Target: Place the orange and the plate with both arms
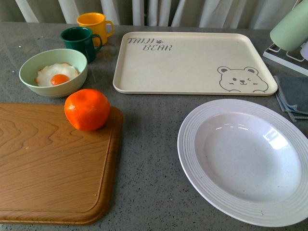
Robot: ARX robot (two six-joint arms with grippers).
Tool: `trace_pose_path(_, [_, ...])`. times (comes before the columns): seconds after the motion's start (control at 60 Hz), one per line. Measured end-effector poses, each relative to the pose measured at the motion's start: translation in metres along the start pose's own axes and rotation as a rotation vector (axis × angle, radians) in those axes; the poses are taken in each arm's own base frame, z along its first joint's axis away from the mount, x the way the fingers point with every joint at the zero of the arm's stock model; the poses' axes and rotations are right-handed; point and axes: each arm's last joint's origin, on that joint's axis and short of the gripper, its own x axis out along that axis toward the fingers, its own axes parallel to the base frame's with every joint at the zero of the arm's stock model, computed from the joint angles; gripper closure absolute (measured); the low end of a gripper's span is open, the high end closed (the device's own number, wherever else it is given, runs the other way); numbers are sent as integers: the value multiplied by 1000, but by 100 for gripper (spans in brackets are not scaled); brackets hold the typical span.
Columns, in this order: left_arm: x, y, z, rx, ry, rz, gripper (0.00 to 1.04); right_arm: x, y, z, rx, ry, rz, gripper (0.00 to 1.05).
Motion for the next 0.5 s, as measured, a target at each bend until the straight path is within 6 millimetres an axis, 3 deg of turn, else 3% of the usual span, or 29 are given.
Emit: trace_pose_path(0.5, [0, 0, 0, 0, 0, 0, 9, 0, 0, 0, 0, 0, 0, 9])
